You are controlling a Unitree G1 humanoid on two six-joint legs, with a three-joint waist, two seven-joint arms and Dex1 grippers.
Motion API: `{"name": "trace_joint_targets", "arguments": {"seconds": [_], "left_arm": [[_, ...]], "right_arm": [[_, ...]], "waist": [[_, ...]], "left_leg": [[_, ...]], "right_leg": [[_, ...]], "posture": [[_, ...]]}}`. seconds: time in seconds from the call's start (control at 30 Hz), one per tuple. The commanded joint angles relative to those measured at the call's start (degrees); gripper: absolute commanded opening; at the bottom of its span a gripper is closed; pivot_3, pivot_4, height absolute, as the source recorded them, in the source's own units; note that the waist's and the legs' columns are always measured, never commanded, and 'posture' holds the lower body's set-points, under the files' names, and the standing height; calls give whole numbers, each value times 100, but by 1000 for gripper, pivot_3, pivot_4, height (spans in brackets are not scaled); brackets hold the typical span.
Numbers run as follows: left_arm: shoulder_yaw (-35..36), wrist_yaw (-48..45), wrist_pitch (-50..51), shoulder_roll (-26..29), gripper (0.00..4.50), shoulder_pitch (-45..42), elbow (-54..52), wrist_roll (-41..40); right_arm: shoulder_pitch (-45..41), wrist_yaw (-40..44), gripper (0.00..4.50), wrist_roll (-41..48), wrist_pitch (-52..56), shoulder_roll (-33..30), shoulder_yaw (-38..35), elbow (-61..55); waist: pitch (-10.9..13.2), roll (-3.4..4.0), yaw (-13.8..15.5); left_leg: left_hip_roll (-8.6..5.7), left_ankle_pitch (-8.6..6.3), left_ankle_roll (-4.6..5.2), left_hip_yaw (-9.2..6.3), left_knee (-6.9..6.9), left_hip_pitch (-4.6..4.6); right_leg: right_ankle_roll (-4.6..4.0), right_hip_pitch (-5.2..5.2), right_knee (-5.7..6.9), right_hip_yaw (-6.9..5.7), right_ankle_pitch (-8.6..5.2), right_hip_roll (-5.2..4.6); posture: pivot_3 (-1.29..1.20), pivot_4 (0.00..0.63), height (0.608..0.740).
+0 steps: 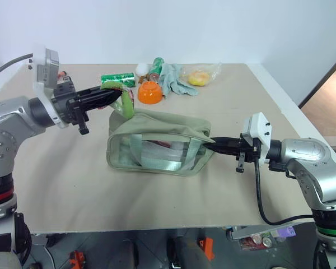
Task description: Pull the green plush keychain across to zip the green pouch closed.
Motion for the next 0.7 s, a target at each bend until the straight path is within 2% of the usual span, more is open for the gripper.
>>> {"name": "trace_joint_targets", "arguments": {"seconds": [0.03, 0.3, 0.5, 0.7], "left_arm": [[61, 70, -240, -7, 24, -227, -80, 116], [-148, -131, -568, 105, 24, -324, -112, 524], [-675, -520, -603, 408, 24, -376, -304, 949], [-929, -677, -546, 368, 24, -514, -432, 1002]], "right_arm": [[-26, 45, 0, -20, -12, -43, 25, -24], [-28, 74, 0, -29, -31, -38, 33, -2], [-69, 86, 0, -48, -62, -13, 58, 41], [-81, 73, 0, -59, -89, 23, 99, 55]], "waist": [[0, 0, -1], [0, 0, -1], [0, 0, 0], [0, 0, 1]], "left_leg": [[0, 0, 0, 0, 0, 0], [-1, 0, 0, -2, 0, 0], [-4, 0, 0, -1, 0, 0], [-2, 0, 0, -1, 2, 0]], "right_leg": [[0, 0, 0, 0, 0, 0], [-1, 0, 0, -3, 0, 4], [0, 0, 0, -1, 0, 2], [3, 2, 0, 0, 0, -2]], "posture": [[0, 150, 740], [0, 150, 740], [0, 150, 740], [0, 150, 740]]}}
